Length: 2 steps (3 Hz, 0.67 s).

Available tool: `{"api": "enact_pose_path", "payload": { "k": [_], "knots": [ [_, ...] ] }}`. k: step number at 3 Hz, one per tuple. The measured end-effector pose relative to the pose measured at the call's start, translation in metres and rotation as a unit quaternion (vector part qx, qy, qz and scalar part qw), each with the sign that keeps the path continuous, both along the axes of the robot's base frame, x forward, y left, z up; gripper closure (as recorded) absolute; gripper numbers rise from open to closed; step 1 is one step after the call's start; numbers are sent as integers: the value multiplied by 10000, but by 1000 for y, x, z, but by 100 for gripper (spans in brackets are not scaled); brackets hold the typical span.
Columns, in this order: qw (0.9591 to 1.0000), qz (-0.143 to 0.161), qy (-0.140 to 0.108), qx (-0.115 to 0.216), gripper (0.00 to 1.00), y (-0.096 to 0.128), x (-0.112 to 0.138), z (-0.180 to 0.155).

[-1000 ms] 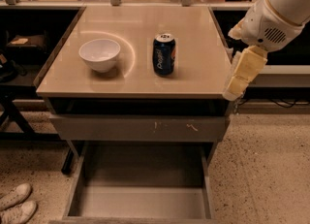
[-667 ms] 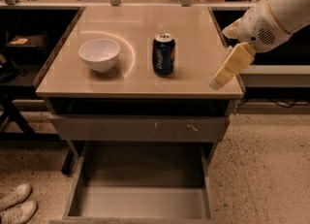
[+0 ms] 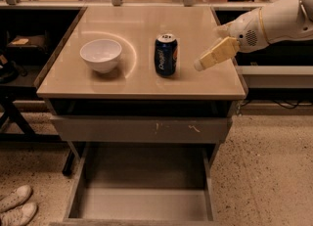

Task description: Place pepsi can into middle drawer

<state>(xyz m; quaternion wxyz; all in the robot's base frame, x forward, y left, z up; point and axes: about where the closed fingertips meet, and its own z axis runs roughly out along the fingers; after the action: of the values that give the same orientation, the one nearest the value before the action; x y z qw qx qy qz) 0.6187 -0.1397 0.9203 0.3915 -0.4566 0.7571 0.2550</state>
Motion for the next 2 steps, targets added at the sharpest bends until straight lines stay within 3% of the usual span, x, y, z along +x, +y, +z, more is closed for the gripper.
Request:
{"api": "enact_pose_path", "payload": {
  "k": [1,2],
  "knots": [
    [10000,-16,12,30,0,4,2,-3],
    [9991,250,-63,348,0,39,13,-18]
  ]
}}
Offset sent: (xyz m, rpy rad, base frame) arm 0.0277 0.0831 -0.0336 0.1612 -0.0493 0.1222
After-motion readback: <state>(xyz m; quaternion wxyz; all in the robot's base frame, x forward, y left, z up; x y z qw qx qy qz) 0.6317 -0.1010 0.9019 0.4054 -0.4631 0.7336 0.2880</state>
